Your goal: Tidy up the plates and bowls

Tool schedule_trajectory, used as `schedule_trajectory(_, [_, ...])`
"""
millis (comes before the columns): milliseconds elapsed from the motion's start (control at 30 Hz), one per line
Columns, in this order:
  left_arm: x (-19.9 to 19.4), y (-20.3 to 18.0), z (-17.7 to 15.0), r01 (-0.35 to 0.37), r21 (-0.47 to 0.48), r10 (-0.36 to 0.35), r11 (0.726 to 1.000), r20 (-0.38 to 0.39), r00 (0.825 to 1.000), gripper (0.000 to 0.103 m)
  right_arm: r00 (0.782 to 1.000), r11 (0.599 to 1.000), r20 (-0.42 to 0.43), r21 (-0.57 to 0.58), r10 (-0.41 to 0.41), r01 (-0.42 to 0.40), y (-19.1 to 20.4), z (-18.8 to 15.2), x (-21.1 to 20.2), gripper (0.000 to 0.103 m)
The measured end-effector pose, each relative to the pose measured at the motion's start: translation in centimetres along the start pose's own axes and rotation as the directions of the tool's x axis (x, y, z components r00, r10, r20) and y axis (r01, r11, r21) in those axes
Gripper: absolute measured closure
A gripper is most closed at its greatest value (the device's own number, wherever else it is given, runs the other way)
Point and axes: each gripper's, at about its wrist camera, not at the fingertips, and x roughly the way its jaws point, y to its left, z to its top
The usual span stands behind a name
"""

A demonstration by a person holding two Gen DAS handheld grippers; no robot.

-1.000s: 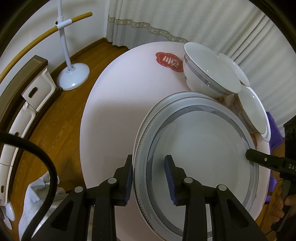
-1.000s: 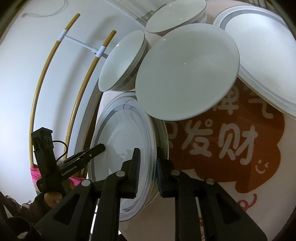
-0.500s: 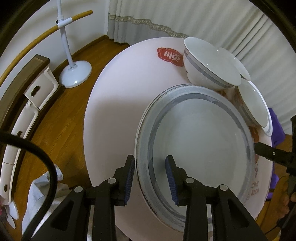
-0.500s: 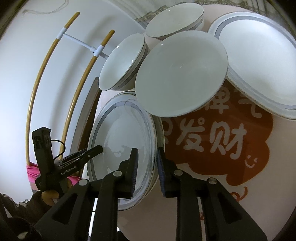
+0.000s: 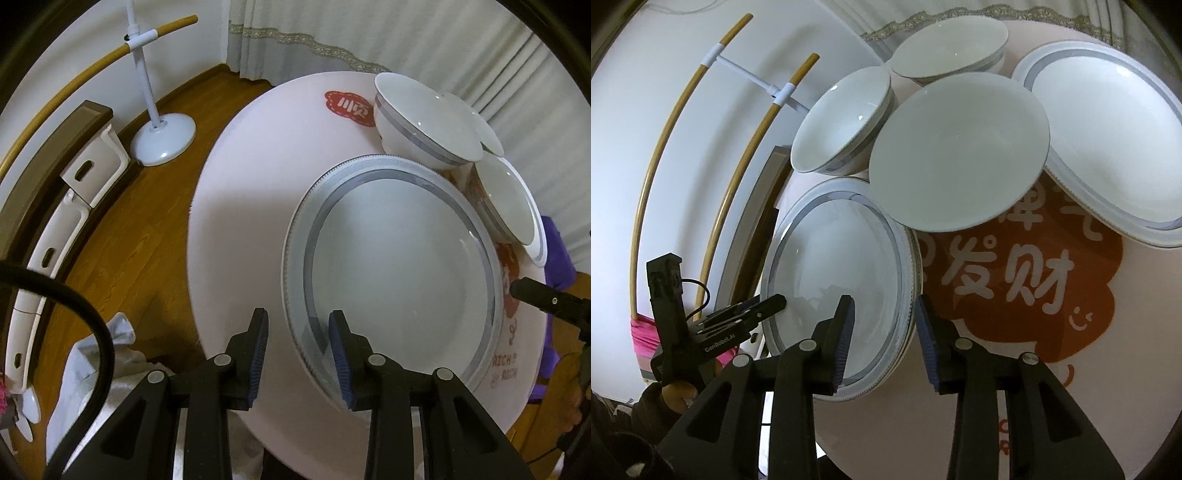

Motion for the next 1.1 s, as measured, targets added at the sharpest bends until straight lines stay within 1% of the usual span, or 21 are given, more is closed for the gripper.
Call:
schedule_trajectory(133, [-2.3, -0.1, -0.8, -0.03, 0.015, 0.03, 0.999, 0.005, 1.0, 0.072, 0.999, 0.999, -0.016, -0.015, -0.043, 0.043, -0.1, -0.4, -1.0, 0.065])
schedule_trajectory(233, [-4.4, -0.9, -1.0, -0.045, 0.04, 0.044, 0.998, 0.027, 0.999, 0.072, 0.997, 0.997, -0.017, -0.012, -0.078, 0.078, -0.8, -1.2, -2.4, 0.064])
schedule_trajectory(333, [-6.6, -2.7, -0.9, -0.011, 0.062, 0.007, 0.998, 0.052, 0.999, 0.072, 0.996, 0.996, 0.001, 0.008, -0.092, 0.092, -1.4, -1.4, -4.3, 0.064])
schedule_trajectory(433, [-8.4, -5.7, -0.4, 0.025, 0.102, -0.034, 0.994, 0.086, 0.996, 0.072, 0.993, 0.994, 0.034, 0.007, -0.109, 0.109, -1.9, -0.9, -6.7, 0.061])
schedule_trajectory(533, [-9.4, -9.3, 0.1, 0.068, 0.144, -0.085, 0.987, 0.112, 0.99, 0.064, 0.99, 0.992, 0.064, -0.008, -0.123, 0.124, -2.6, 0.1, -9.0, 0.061])
schedule_trajectory(567, [-9.5, -10.8, 0.2, 0.077, 0.159, -0.096, 0.984, 0.12, 0.988, 0.064, 0.989, 0.991, 0.072, -0.015, -0.129, 0.13, -3.0, 0.4, -9.7, 0.061])
schedule_trajectory(633, [-9.4, -13.7, 0.3, 0.089, 0.188, -0.116, 0.978, 0.133, 0.984, 0.064, 0.986, 0.99, 0.093, -0.034, -0.136, 0.14, -4.1, 1.4, -11.4, 0.059])
schedule_trajectory(667, [-9.1, -14.6, 0.4, 0.092, 0.189, -0.118, 0.978, 0.133, 0.984, 0.064, 0.986, 0.989, 0.098, -0.044, -0.138, 0.143, -4.8, 1.6, -12.2, 0.059])
schedule_trajectory(733, [-8.3, -17.2, 0.6, 0.124, 0.171, -0.146, 0.978, 0.121, 0.982, 0.064, 0.984, 0.987, 0.111, -0.064, -0.14, 0.148, -6.4, 2.8, -13.2, 0.058])
schedule_trajectory(833, [-6.5, -20.5, 0.7, 0.132, 0.157, -0.151, 0.979, 0.11, 0.983, 0.064, 0.985, 0.985, 0.102, -0.089, -0.141, 0.15, -9.2, 4.9, -14.0, 0.057])
schedule_trajectory(867, [-5.6, -21.7, 0.7, 0.13, 0.138, -0.145, 0.982, 0.102, 0.984, 0.064, 0.986, 0.984, 0.096, -0.104, -0.137, 0.147, -10.0, 5.7, -14.1, 0.057])
schedule_trajectory(933, [-4.1, -23.5, 0.6, 0.162, 0.105, -0.171, 0.981, 0.085, 0.982, 0.063, 0.986, 0.98, 0.089, -0.132, -0.139, 0.15, -11.8, 7.4, -14.1, 0.057])
schedule_trajectory(1033, [-1.7, -25.6, 0.5, 0.159, 0.071, -0.164, 0.985, 0.068, 0.984, 0.064, 0.987, 0.972, 0.079, -0.177, -0.14, 0.152, -14.5, 9.9, -14.2, 0.057])
schedule_trajectory(1100, [0.0, -26.4, 0.3, 0.162, 0.018, -0.162, 0.987, 0.052, 0.985, 0.064, 0.988, 0.967, 0.07, -0.21, -0.136, 0.148, -16.3, 11.7, -14.0, 0.056])
